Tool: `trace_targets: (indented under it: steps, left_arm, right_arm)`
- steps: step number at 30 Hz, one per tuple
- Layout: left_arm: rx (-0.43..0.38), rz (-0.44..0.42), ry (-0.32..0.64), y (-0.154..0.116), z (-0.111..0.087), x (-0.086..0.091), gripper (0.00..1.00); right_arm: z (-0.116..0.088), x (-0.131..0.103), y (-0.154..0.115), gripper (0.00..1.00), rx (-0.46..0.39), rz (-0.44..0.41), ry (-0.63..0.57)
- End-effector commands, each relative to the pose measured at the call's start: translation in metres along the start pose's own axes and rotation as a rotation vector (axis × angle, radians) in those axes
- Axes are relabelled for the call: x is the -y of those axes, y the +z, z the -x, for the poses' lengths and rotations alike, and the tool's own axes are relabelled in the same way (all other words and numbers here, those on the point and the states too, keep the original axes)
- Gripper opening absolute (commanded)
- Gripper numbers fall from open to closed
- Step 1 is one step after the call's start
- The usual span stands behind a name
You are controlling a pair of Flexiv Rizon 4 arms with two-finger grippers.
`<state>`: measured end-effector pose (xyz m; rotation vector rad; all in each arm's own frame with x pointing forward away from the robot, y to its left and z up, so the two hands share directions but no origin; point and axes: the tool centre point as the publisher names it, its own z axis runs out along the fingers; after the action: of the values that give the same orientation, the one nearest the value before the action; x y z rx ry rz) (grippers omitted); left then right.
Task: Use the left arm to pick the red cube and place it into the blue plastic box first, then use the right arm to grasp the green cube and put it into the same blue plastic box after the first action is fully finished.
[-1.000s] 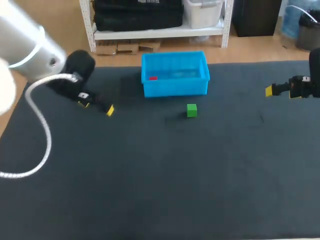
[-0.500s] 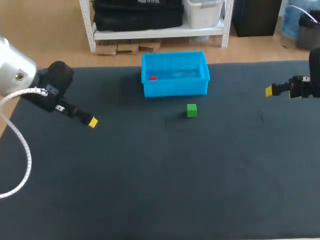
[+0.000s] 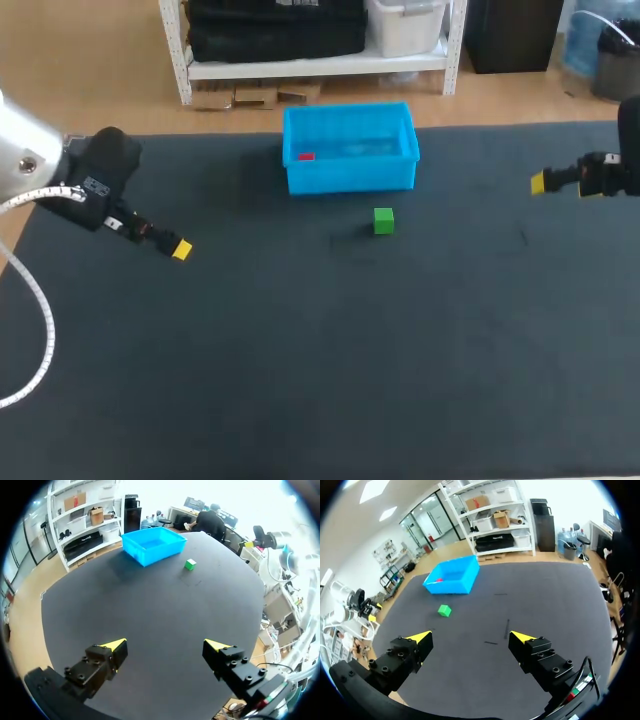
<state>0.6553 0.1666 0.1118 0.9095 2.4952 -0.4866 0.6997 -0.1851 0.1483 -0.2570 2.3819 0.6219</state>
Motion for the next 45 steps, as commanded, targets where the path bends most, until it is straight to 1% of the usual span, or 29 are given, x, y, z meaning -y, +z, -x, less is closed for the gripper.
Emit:
trace_targets:
  steps: [1, 5, 6, 8, 12, 14, 16, 18, 20, 21, 26, 29, 30, 45]
  left_arm:
    - [0.002, 0.000, 0.000, 0.000, 0.000, 0.000, 1.00]
    - [0.002, 0.000, 0.000, 0.000, 0.000, 0.000, 1.00]
    - [0.002, 0.000, 0.000, 0.000, 0.000, 0.000, 1.00]
    - [0.002, 0.000, 0.000, 0.000, 0.000, 0.000, 1.00]
    - [0.002, 0.000, 0.000, 0.000, 0.000, 0.000, 1.00]
    - [0.002, 0.000, 0.000, 0.000, 0.000, 0.000, 1.00]
    - [0.002, 0.000, 0.000, 0.000, 0.000, 0.000, 1.00]
    - [0.002, 0.000, 0.000, 0.000, 0.000, 0.000, 1.00]
    - [0.002, 0.000, 0.000, 0.000, 0.000, 0.000, 1.00]
    - [0.002, 0.000, 0.000, 0.000, 0.000, 0.000, 1.00]
    - [0.002, 0.000, 0.000, 0.000, 0.000, 0.000, 1.00]
    - [0.002, 0.000, 0.000, 0.000, 0.000, 0.000, 1.00]
    - [0.002, 0.000, 0.000, 0.000, 0.000, 0.000, 1.00]
    - [0.002, 0.000, 0.000, 0.000, 0.000, 0.000, 1.00]
  right_arm:
    - [0.015, -0.007, 0.002, 1.00, -0.082, -0.080, -0.027]
    - [0.029, -0.016, 0.010, 1.00, -0.171, -0.151, -0.066]
    - [0.033, -0.019, 0.013, 1.00, -0.210, -0.190, -0.071]
    - [0.039, -0.024, 0.018, 1.00, -0.265, -0.223, -0.089]
    - [0.047, -0.036, 0.030, 1.00, -0.345, -0.274, -0.101]
    - [0.050, -0.040, 0.037, 1.00, -0.367, -0.298, -0.092]
    - [0.051, -0.045, 0.044, 1.00, -0.369, -0.329, -0.067]
    - [0.050, -0.049, 0.053, 1.00, -0.370, -0.342, -0.046]
    - [0.047, -0.054, 0.063, 1.00, -0.356, -0.340, -0.031]
    - [0.046, -0.058, 0.068, 1.00, -0.365, -0.338, -0.017]
    - [0.042, -0.074, 0.093, 1.00, -0.394, -0.311, -0.036]
    - [0.039, -0.084, 0.109, 1.00, -0.415, -0.251, -0.048]
    - [0.039, -0.087, 0.113, 1.00, -0.414, -0.210, -0.059]
    - [0.039, -0.087, 0.113, 1.00, -0.414, -0.210, -0.059]
